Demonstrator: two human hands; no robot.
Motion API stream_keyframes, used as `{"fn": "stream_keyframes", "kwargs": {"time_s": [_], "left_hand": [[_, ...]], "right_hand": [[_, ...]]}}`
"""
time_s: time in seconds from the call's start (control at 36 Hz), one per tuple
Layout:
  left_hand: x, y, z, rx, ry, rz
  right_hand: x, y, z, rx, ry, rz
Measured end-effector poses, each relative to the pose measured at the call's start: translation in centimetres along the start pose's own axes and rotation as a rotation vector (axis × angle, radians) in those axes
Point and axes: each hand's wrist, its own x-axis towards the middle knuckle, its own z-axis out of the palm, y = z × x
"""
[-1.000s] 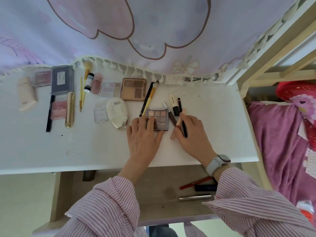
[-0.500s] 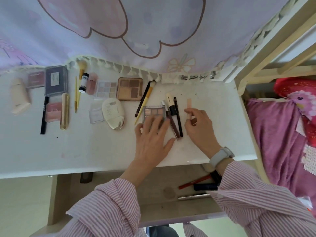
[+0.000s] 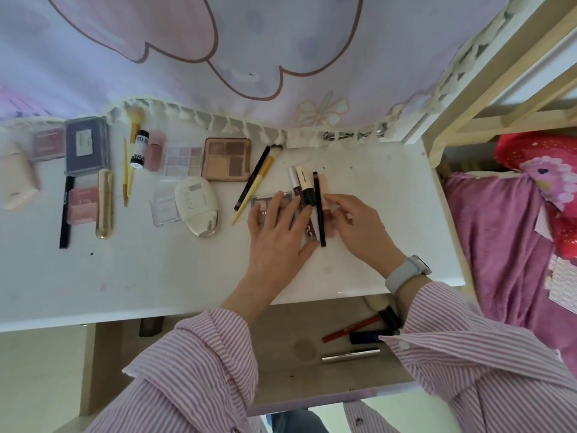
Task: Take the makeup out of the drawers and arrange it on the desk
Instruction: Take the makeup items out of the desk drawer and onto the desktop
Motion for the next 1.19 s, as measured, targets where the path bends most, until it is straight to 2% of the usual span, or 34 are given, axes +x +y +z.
{"fn": "stream_keyframes", "kwargs": {"time_s": [0.14,0.22,0.33,0.42,0.53,0.61,0.69,0.83,0.92,1.11,1.19], "left_hand": [[-0.8,0.1,-0.3,-0.081,-0.022,0.006],[-2.2,0.8,-1.0,-0.138,0.032,0.017],[-5.4,2.7,-1.9,-0.309,0.094,0.127],[-8.2,4.0,-1.8,-0.412,-0.029,0.211],[-11.1,4.8,-0.9,-0.473,-0.325,0.193],[-12.0,5.1,1.0,-0.451,-0.548,0.072],[-12.2,5.9,3.7,-0.45,-0.674,0.048],[-11.2,8.2,7.3,-0.365,-0.741,0.124],[-11.1,9.5,8.3,-0.284,-0.797,0.161],[-11.4,10.5,9.3,-0.088,-0.866,0.106],[-11.3,10.4,9.2,-0.093,-0.81,0.11]], "right_hand": [[-0.7,0.6,-0.1,0.049,0.058,0.021],[-1.5,1.0,-0.4,0.078,0.125,0.029],[-3.8,1.3,-1.7,0.081,0.236,-0.022],[-7.2,1.4,-3.0,0.091,0.248,-0.024],[-13.0,3.1,-2.9,0.074,0.081,0.108],[-16.3,6.1,-1.6,-0.074,-0.113,0.316],[-17.4,8.8,-0.6,-0.237,-0.242,0.53],[-16.0,10.7,1.2,-0.409,-0.297,0.548],[-15.1,10.8,2.5,-0.458,-0.343,0.635],[-14.7,12.1,3.2,-0.506,-0.4,0.6],[-14.5,12.2,3.3,-0.484,-0.43,0.593]]}}
